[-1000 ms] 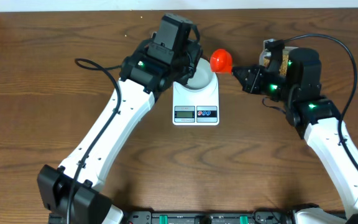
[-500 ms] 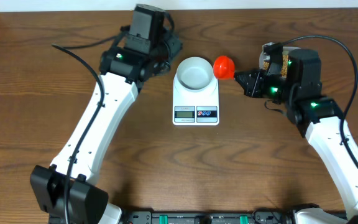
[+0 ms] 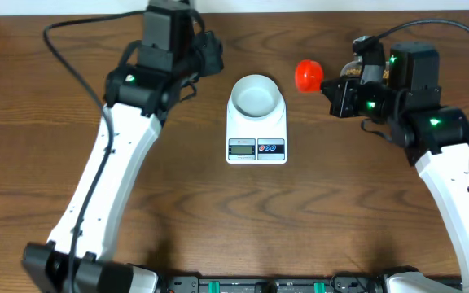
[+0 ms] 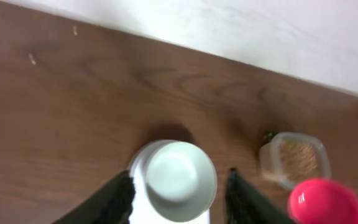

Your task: Scoop item into bowl and weigh 50g on scale

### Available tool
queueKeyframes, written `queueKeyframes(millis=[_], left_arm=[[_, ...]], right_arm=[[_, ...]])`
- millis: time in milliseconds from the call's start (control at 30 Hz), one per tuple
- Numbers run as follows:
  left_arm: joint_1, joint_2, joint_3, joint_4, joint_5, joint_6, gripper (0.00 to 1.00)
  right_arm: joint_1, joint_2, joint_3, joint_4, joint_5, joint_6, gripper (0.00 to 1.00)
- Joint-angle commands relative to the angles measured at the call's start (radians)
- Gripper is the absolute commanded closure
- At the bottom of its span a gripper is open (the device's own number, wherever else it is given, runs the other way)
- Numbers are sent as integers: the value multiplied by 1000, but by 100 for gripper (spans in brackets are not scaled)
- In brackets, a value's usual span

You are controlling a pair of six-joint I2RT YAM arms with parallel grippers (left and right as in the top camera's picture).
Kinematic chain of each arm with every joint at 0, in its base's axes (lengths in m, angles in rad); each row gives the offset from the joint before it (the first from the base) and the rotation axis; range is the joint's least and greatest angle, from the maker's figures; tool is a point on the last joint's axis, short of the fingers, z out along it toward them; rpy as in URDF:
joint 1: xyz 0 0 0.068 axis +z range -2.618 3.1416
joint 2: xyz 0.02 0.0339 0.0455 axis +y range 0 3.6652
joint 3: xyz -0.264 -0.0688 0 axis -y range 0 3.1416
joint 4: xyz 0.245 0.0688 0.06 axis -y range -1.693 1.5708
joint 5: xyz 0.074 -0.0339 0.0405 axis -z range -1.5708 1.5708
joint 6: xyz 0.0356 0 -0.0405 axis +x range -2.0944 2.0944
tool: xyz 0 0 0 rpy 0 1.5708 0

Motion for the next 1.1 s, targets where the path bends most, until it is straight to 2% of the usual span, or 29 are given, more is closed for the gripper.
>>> queueKeyframes(millis=[0, 200, 333, 367, 400, 600, 633, 667, 900, 1067], left_arm=[[22, -53, 5, -16, -3, 190, 43], [45, -87, 5, -83, -3, 320, 35], [46, -88, 5, -127, -6, 327, 31], [46, -88, 5, -135, -7, 327, 22], [46, -88, 5, -138, -7, 327, 7], [46, -88, 5, -169, -6, 327, 7], [46, -88, 5, -185, -6, 327, 6], [46, -88, 5, -198, -6, 334, 0], [46, -87, 5, -240, -2, 545, 2], [46, -87, 5, -271, -2, 620, 2]], right_arm=[[-14, -8, 54, -32, 35, -65, 99], [-55, -10, 89, -93, 37, -97, 99], [-74, -19, 92, -129, 37, -135, 99], [-77, -23, 92, -141, 37, -148, 99], [-81, -27, 92, -152, 37, -162, 99], [-82, -61, 92, -196, 64, -231, 99], [-82, -66, 92, -200, 78, -231, 99], [-82, -72, 92, -203, 91, -231, 99], [-94, -80, 92, -237, 105, -231, 99], [-120, -80, 92, -239, 106, -231, 99]])
